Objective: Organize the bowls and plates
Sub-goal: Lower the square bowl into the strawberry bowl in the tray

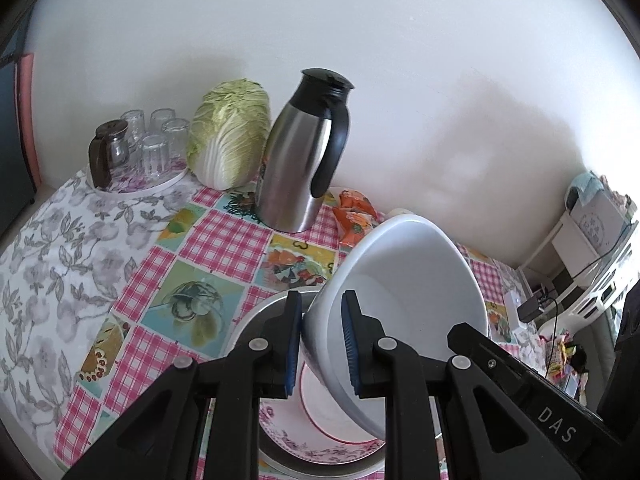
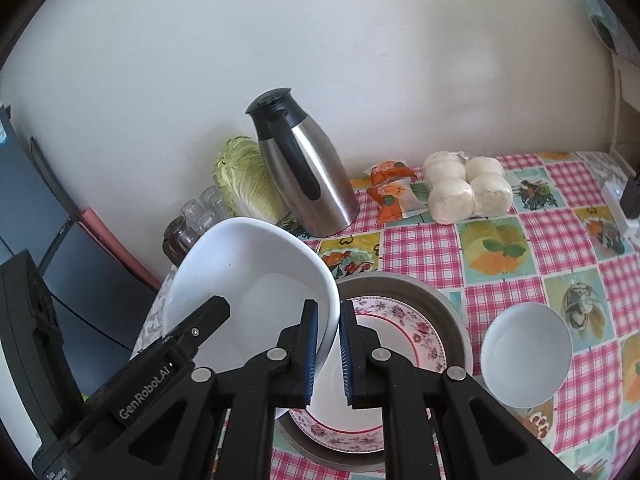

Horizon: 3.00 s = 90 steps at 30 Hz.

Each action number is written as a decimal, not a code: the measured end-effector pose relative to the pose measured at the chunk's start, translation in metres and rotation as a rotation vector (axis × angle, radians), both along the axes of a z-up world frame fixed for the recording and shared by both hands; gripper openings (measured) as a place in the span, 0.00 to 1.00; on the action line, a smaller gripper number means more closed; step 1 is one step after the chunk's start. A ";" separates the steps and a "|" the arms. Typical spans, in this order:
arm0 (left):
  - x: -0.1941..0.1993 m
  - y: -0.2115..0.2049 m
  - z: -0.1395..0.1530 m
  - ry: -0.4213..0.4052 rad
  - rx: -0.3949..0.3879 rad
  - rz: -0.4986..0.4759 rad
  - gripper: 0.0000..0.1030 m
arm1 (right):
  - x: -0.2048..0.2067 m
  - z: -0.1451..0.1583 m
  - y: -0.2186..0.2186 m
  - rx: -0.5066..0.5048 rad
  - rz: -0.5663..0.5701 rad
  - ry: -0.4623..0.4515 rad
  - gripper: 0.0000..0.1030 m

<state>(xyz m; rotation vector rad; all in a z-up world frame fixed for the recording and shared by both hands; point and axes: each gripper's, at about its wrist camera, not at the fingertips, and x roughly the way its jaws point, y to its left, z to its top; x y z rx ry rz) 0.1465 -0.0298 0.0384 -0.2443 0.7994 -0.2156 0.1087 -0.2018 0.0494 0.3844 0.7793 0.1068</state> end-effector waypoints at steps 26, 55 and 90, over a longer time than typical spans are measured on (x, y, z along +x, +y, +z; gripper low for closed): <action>0.009 -0.044 -0.039 0.126 0.096 -0.060 0.20 | -0.006 -0.036 -0.038 0.043 -0.039 0.100 0.11; 0.020 -0.042 -0.078 0.285 0.116 -0.086 0.21 | 0.010 -0.065 -0.034 0.028 -0.037 0.222 0.12; 0.020 -0.029 -0.062 0.263 0.041 -0.079 0.28 | 0.010 -0.067 -0.040 0.094 -0.037 0.230 0.14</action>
